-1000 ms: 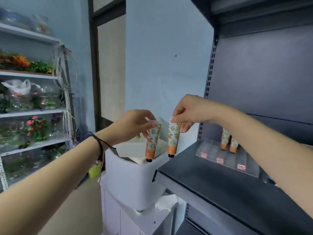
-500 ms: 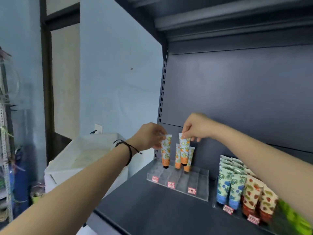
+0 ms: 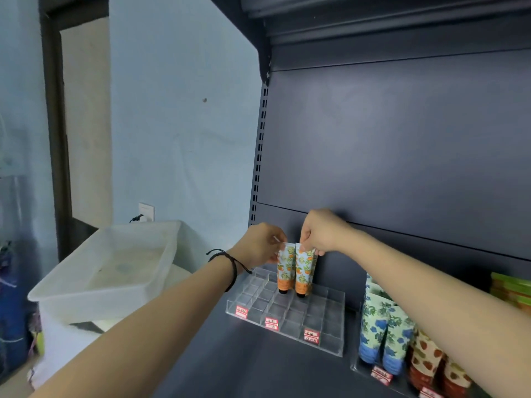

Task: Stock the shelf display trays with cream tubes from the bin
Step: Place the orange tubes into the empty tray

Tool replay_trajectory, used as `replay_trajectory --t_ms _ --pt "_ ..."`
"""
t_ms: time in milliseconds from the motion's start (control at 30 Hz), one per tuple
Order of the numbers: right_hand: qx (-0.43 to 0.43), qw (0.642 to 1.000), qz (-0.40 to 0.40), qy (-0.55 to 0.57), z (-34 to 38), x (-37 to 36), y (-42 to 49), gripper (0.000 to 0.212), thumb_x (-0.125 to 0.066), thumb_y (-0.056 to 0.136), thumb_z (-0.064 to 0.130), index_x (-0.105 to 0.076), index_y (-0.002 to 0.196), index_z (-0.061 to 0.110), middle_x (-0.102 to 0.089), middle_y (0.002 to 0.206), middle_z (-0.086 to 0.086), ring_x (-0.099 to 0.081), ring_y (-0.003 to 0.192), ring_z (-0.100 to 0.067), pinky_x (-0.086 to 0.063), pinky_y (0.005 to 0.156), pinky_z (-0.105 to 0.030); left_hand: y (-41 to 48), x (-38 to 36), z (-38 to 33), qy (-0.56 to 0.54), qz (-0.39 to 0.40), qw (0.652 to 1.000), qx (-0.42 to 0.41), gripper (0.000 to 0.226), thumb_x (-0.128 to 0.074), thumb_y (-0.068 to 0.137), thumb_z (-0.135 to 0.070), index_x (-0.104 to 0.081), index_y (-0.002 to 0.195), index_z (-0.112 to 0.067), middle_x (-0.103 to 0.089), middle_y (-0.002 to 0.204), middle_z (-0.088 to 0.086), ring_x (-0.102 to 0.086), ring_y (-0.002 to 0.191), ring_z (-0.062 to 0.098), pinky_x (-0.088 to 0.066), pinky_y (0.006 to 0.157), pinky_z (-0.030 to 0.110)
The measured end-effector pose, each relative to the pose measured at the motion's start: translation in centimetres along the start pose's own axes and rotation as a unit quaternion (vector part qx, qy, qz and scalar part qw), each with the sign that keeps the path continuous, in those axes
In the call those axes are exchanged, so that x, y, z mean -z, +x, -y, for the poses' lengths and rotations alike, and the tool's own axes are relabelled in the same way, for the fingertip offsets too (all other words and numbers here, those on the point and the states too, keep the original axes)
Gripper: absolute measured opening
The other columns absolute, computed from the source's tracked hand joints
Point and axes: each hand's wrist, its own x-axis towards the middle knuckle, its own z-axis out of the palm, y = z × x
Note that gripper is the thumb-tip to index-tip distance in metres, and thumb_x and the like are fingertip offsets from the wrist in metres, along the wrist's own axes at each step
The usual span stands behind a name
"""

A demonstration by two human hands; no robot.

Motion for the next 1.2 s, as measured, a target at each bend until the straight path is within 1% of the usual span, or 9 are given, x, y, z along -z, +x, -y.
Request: replay_trajectory --t_ms 300,467,633,733,833,967,1033,1100,1200 --pt "-0.025 0.998 0.033 0.039 -1.2 -1.5 0.5 0.021 -0.073 0.083 0.008 -0.071 0.1 -0.004 -0.072 0.095 -0.021 -0.072 0.085 -0.03 -0.06 0.077 -0.037 0.5 -1.4 0.9 0.005 0.016 1.0 0.012 0.015 -0.053 0.092 -0.003 -0.063 0.103 0.002 -0.063 0.088 0.015 -0.065 0.074 0.025 -0.058 0.07 0.028" --pt "-0.033 0.997 0.042 0.057 -1.7 -1.4 0.5 0.024 -0.075 0.081 0.012 -0.071 0.1 -0.004 -0.072 0.093 -0.022 -0.072 0.084 -0.027 -0.06 0.075 -0.035 0.6 -1.3 0.6 0.039 0.031 0.999 0.008 0.019 -0.054 0.093 -0.009 -0.063 0.108 0.0 -0.066 0.097 0.018 -0.069 0.082 0.029 -0.059 0.078 0.035" --pt "-0.031 0.998 0.038 0.046 -1.8 -0.7 0.1 0.03 -0.075 0.081 0.023 -0.071 0.097 -0.002 -0.073 0.09 -0.021 -0.073 0.084 -0.028 -0.061 0.074 -0.034 0.3 -0.9 0.6 0.08 0.002 0.997 -0.009 0.022 -0.052 0.094 -0.012 -0.063 0.111 -0.005 -0.067 0.106 0.014 -0.069 0.082 0.024 -0.055 0.063 0.024" --pt "-0.03 0.999 -0.001 0.041 -1.8 -0.2 -0.4 0.035 -0.067 0.087 0.029 -0.069 0.091 -0.005 -0.071 0.079 -0.016 -0.069 0.07 -0.027 -0.056 0.059 -0.028 -0.5 0.2 0.9 0.097 -0.029 0.995 -0.021 0.021 -0.051 0.093 -0.016 -0.064 0.109 -0.011 -0.067 0.106 0.01 -0.069 0.082 0.024 -0.05 0.054 0.017" --pt "-0.011 0.997 -0.075 -0.013 -1.1 -0.1 -1.2 0.044 -0.055 0.092 0.039 -0.064 0.073 0.001 -0.063 0.065 -0.011 -0.059 0.059 -0.028 -0.046 0.056 -0.027 -2.2 2.3 1.6 0.116 -0.045 0.992 -0.019 0.019 -0.053 0.092 -0.027 -0.065 0.103 -0.017 -0.068 0.098 0.006 -0.068 0.08 0.02 -0.041 0.05 0.017" --pt "0.025 0.992 -0.115 -0.054 1.8 -1.0 -2.8 0.05 -0.047 0.094 0.045 -0.044 0.056 0.014 -0.048 0.054 -0.004 -0.044 0.052 -0.023 -0.03 0.05 -0.026 -5.7 6.4 2.6 0.147 -0.07 0.987 0.011 0.027 -0.054 0.091 -0.043 -0.063 0.087 -0.019 -0.068 0.086 0.002 -0.064 0.082 0.019 -0.05 0.069 0.028" --pt "0.053 0.993 -0.104 -0.031 3.7 -2.0 -3.3 0.053 -0.045 0.095 0.047 -0.054 0.062 0.006 -0.06 0.062 -0.009 -0.054 0.055 -0.027 -0.041 0.052 -0.029 -8.0 8.7 3.2 0.207 -0.09 0.974 0.034 0.031 -0.05 0.091 -0.046 -0.061 0.078 -0.02 -0.064 0.082 -0.001 -0.059 0.081 0.018 -0.048 0.076 0.032" --pt "0.084 0.992 -0.091 -0.01 6.0 -3.2 -3.6 0.057 -0.044 0.095 0.048 -0.063 0.075 -0.001 -0.07 0.077 -0.014 -0.066 0.067 -0.031 -0.053 0.064 -0.035 -10.7 11.0 4.1 0.265 -0.105 0.957 0.059 0.042 -0.046 0.092 -0.048 -0.062 0.077 -0.012 -0.063 0.079 0.004 -0.06 0.08 0.023 -0.048 0.075 0.034" --pt "0.136 0.988 -0.065 0.017 10.6 -5.5 -4.1 0.057 -0.044 0.093 0.049 -0.063 0.079 -0.003 -0.069 0.083 -0.019 -0.066 0.074 -0.035 -0.054 0.07 -0.038 -15.4 14.2 5.9 0.358 -0.107 0.924 0.084 0.054 -0.04 0.093 -0.051 -0.065 0.08 -0.005 -0.067 0.08 0.011 -0.063 0.077 0.027 -0.047 0.065 0.032"
